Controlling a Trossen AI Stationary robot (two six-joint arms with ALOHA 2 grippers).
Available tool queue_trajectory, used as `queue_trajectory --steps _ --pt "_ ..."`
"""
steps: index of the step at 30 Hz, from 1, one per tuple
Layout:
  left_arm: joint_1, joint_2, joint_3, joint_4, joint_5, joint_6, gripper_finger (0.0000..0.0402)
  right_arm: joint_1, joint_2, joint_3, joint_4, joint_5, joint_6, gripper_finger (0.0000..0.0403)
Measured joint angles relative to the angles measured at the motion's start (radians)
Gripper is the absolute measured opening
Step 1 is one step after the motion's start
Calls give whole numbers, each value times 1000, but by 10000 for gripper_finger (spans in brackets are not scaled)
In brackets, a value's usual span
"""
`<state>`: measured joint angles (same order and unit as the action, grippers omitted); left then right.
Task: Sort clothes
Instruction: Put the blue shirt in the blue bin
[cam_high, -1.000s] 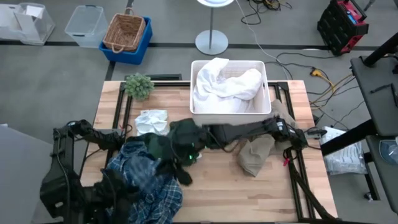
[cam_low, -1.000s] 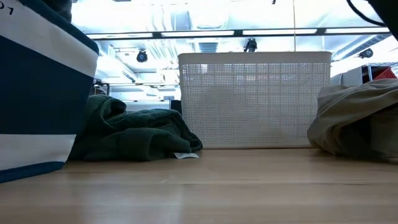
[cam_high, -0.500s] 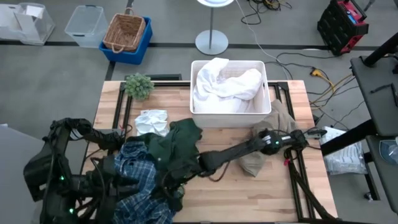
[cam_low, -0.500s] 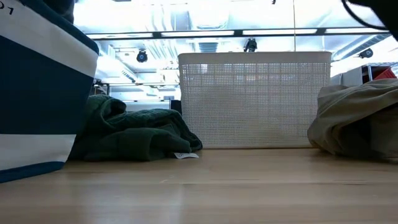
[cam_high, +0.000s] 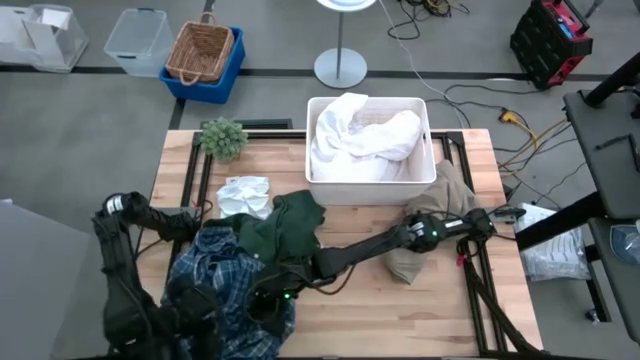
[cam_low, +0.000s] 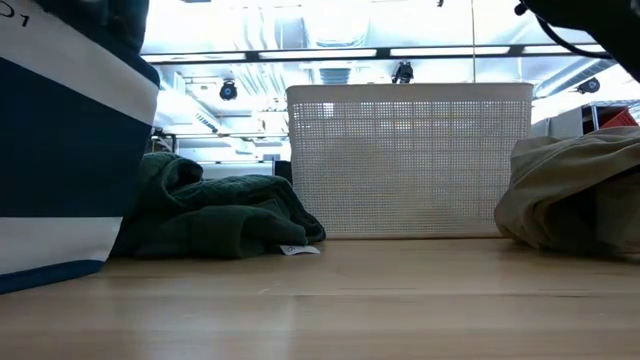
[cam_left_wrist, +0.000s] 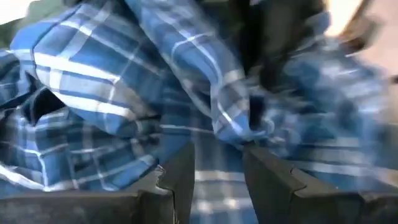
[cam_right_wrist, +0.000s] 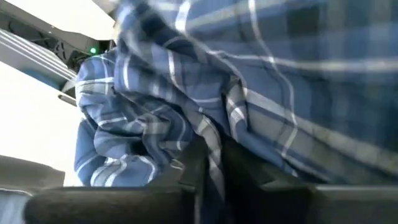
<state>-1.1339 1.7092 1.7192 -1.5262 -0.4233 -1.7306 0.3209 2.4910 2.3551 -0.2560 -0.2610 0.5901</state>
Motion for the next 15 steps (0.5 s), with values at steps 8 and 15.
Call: queue_trajectory --steps 8,15 --pt "2 -1 -268 233 80 -138 116 -22 -118 0 -227 11 -20 121" --pt "-7 -7 -510 512 92 -409 116 -40 -236 0 -537 126 -103 161"
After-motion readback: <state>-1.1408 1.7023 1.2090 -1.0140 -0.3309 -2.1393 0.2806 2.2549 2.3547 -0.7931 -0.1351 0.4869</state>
